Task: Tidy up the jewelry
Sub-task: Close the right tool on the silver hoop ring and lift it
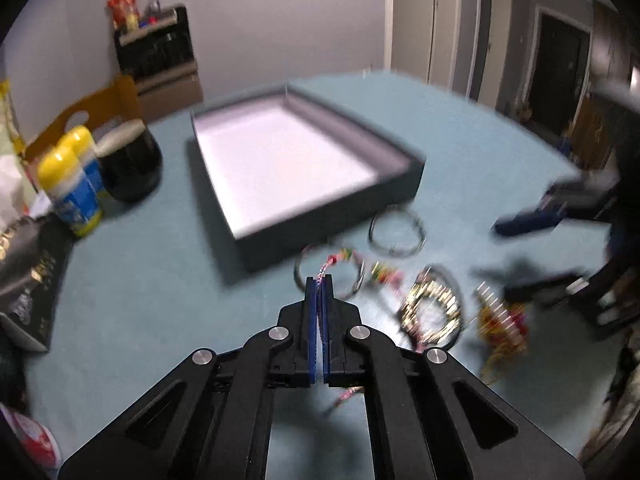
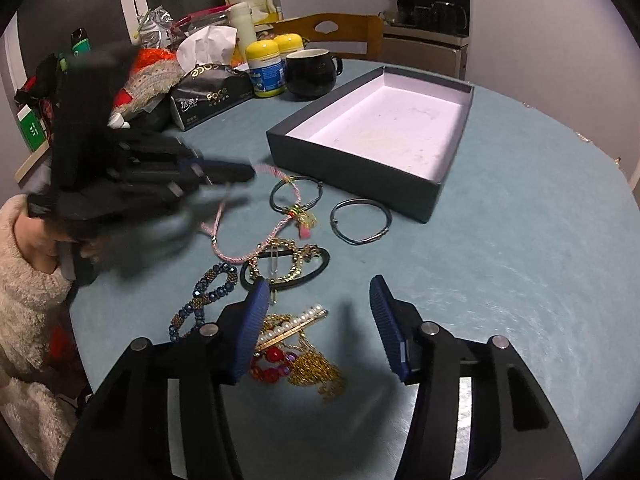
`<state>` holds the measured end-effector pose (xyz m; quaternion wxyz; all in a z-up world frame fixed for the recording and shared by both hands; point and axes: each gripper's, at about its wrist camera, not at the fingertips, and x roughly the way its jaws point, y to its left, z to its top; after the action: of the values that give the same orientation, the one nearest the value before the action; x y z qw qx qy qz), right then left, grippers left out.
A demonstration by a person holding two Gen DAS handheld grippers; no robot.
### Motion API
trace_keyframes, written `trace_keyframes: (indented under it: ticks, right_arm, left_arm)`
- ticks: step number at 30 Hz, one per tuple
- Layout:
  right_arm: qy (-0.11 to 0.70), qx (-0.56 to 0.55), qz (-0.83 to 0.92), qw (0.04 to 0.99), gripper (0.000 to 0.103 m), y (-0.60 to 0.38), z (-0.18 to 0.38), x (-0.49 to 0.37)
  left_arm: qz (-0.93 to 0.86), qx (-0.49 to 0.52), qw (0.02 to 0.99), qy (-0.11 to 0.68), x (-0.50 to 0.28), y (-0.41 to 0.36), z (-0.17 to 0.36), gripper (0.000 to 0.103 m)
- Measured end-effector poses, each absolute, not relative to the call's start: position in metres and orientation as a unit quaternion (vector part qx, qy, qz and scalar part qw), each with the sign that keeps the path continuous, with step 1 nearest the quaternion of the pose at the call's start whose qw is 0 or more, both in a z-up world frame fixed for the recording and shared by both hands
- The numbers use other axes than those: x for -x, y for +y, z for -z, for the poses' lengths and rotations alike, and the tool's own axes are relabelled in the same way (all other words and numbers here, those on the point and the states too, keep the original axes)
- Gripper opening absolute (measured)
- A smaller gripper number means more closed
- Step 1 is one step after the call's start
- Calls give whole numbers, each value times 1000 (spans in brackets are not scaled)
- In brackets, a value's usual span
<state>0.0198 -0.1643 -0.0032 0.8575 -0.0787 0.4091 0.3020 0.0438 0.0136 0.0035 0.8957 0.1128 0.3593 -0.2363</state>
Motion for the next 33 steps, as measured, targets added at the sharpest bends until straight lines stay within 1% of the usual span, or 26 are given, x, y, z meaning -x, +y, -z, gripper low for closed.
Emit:
trace_keyframes:
  ticks: [1, 4, 6, 9, 15, 24, 28, 33]
  right_arm:
    - [411, 80, -303, 856, 48, -163, 4, -21]
    - [410, 85, -301, 857, 36, -158, 5, -22]
    - [410, 86, -301, 857, 33, -155, 5, -25]
    - [409, 96, -317, 850, 33, -147, 4, -25]
    - [429, 119, -331, 832, 33, -134, 6, -16]
    - [433, 131, -297, 841, 33, -143, 7, -26]
    - [423, 126, -267, 856, 33, -152, 6, -48]
    - [433, 110, -239, 862, 33, -155, 16, -79]
  left_arm:
    - [238, -105, 902, 346, -39, 17, -13, 2]
    - [234, -98, 917, 308, -26, 26, -39, 2]
    - [234, -95, 921, 296, -21, 30, -50, 2]
    - [232, -97, 923, 292, -20, 30, -55, 2]
    - [236, -98, 919, 301, -19, 33, -41, 2]
    - [246, -96, 916, 303, -16, 35, -38, 2]
    - [245, -97, 915, 306, -17, 35, -35, 2]
    - [246, -95, 915, 307, -17, 35, -36, 2]
